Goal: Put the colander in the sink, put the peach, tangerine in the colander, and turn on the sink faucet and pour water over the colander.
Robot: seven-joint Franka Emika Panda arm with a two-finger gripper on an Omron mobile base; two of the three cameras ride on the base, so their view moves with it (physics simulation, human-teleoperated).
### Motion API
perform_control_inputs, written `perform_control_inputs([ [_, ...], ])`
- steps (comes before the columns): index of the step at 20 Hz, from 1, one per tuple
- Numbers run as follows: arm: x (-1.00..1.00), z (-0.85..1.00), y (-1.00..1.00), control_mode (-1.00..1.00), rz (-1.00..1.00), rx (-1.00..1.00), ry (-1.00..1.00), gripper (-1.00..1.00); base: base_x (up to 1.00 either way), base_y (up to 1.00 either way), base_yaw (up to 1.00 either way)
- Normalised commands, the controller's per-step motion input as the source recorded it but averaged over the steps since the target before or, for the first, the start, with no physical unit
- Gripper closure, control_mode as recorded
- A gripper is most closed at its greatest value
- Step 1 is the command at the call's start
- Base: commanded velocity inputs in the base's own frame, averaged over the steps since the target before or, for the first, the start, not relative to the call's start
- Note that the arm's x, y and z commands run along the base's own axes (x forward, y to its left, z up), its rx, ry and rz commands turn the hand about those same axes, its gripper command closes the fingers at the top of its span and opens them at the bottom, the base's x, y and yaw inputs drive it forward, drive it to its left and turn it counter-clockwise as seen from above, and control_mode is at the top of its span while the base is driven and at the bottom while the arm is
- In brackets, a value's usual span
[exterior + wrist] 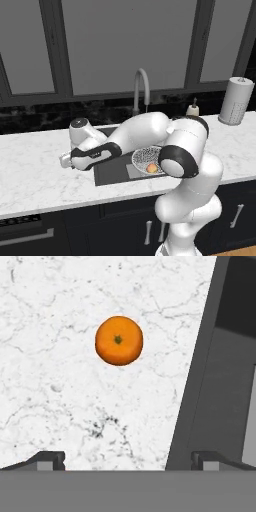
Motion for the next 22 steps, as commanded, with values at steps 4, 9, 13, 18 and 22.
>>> perform_control_inputs([
  [4, 0.20, -0.27, 0.00, -1.00, 0.00, 0.00, 0.00, -1.00, 0.00, 0.00, 0.00],
  [9, 0.20, -0.24, 0.03, -1.00, 0.00, 0.00, 0.00, -1.00, 0.00, 0.00, 0.00],
  [13, 0.22, -0.17, 0.13, -1.00, 0.00, 0.00, 0.00, -1.00, 0.00, 0.00, 0.00],
  [18, 0.23, -0.17, 0.14, -1.00, 0.00, 0.00, 0.00, -1.00, 0.00, 0.00, 0.00],
  [22, 0.28, -0.13, 0.07, -1.00, 0.00, 0.00, 0.00, -1.00, 0.00, 0.00, 0.00],
])
